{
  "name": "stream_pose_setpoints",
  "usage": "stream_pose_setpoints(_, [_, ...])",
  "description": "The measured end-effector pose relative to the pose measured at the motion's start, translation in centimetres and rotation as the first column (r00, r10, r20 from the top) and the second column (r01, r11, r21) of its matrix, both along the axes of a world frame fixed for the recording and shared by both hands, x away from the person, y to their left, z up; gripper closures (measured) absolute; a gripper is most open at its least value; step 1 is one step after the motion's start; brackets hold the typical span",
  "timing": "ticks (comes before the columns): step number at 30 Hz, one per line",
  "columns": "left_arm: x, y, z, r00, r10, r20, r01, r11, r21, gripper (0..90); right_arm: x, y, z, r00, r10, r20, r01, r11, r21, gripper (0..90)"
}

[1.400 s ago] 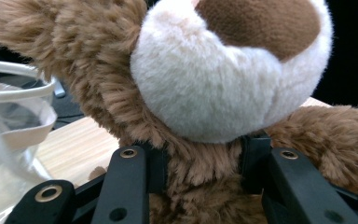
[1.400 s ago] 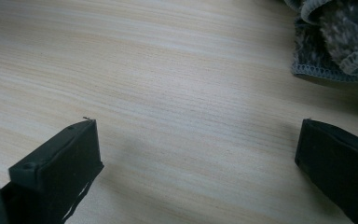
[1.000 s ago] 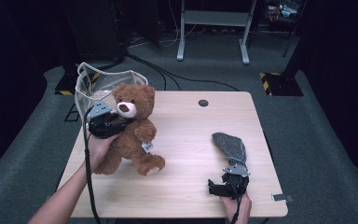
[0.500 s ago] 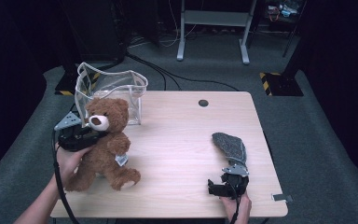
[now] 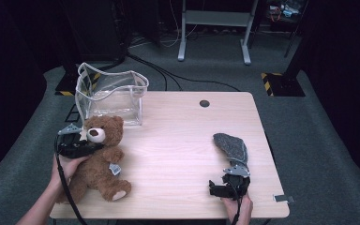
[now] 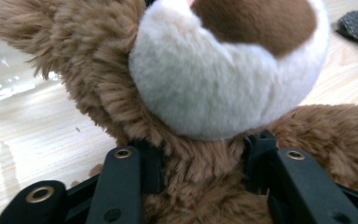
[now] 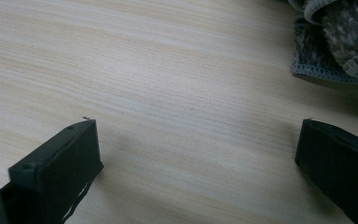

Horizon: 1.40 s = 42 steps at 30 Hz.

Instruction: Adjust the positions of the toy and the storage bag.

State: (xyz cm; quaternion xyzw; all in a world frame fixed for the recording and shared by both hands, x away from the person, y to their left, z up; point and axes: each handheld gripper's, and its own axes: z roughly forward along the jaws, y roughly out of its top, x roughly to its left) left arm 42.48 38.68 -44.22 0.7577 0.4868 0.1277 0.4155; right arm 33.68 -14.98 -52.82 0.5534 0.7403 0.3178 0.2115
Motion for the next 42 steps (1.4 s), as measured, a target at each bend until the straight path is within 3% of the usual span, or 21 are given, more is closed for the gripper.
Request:
stream_pose_setpoints(1, [0.0, 0.0, 0.0, 1.0000, 0.000, 0.000, 0.000, 1.0000, 0.000, 57.4, 0.0, 0.0, 0.0, 1.0000, 0.000, 0.000, 0.000, 1.000, -0.001, 0.0])
stream_pose_setpoints(2, [0.6, -0.2, -0.7, 0.9994, 0.018, -0.031, -0.019, 0.9995, -0.027, 56.2, 0.0, 0.0, 0.0, 1.0000, -0.003, -0.004, 0.003, 1.000, 0.001, 0.0])
stream_pose_setpoints(7, [1.7, -0.5, -1.4, 0.9968, 0.022, -0.077, -0.023, 0.9997, -0.003, 45.4, 0.1, -0.1, 0.0, 0.9999, 0.013, 0.001, -0.013, 1.000, 0.006, 0.0])
stream_pose_setpoints(14, [1.9, -0.5, -1.3, 0.9956, 0.062, -0.070, -0.060, 0.9978, 0.029, 27.0, 0.2, -0.3, 0.0, 0.9995, 0.032, 0.001, -0.032, 0.999, -0.004, 0.0])
stream_pose_setpoints(17, [1.6, -0.4, -0.7, 0.9946, 0.083, -0.063, -0.079, 0.9950, 0.061, 19.6, 0.1, -0.4, 0.0, 0.9996, 0.027, -0.002, -0.027, 1.000, 0.007, 0.0])
stream_pose_setpoints(20, [1.4, -0.4, -0.2, 0.9940, 0.097, -0.050, -0.094, 0.9938, 0.059, 14.9, 0.1, -0.5, 0.0, 0.9991, 0.043, 0.002, -0.043, 0.999, -0.007, 0.0])
stream_pose_setpoints(22, [1.1, -0.2, 1.0, 0.9943, 0.105, -0.015, -0.104, 0.9924, 0.066, 13.2, -0.1, -0.7, 0.0, 0.9987, 0.049, 0.012, -0.048, 0.999, -0.017, 0.0])
stream_pose_setpoints(25, [0.9, 0.0, 2.2, 0.9952, 0.098, 0.007, -0.098, 0.9929, 0.067, 11.9, -0.3, -1.1, 0.1, 0.9989, 0.043, 0.017, -0.043, 0.999, -0.023, 0.0])
stream_pose_setpoints(27, [0.8, 0.0, 2.7, 0.9956, 0.093, -0.001, -0.093, 0.9933, 0.069, 11.6, -0.4, -1.2, 0.1, 0.9994, 0.031, 0.017, -0.030, 0.999, -0.019, 0.0])
stream_pose_setpoints(28, [0.9, -0.1, 3.4, 0.9956, 0.092, 0.022, -0.093, 0.9935, 0.067, 11.3, -0.6, -1.7, 0.1, 0.9994, 0.028, 0.019, -0.028, 0.999, -0.027, 0.0])
stream_pose_setpoints(32, [1.0, -0.8, 4.6, 0.9954, 0.085, 0.042, -0.088, 0.9936, 0.071, 10.7, -0.9, -2.8, 0.1, 0.9997, 0.011, 0.023, -0.011, 0.999, -0.033, 0.0])
stream_pose_setpoints(34, [1.3, -1.3, 4.9, 0.9944, 0.090, 0.056, -0.094, 0.9925, 0.078, 10.7, -1.0, -3.1, 0.1, 0.9997, 0.000, 0.025, 0.001, 0.999, -0.036, 0.0])
stream_pose_setpoints(42, [2.9, -3.1, 4.6, 0.9957, 0.087, 0.032, -0.090, 0.9904, 0.105, 10.0, -0.7, -3.5, 0.0, 1.0000, -0.001, 0.010, 0.001, 0.999, -0.037, 0.0])
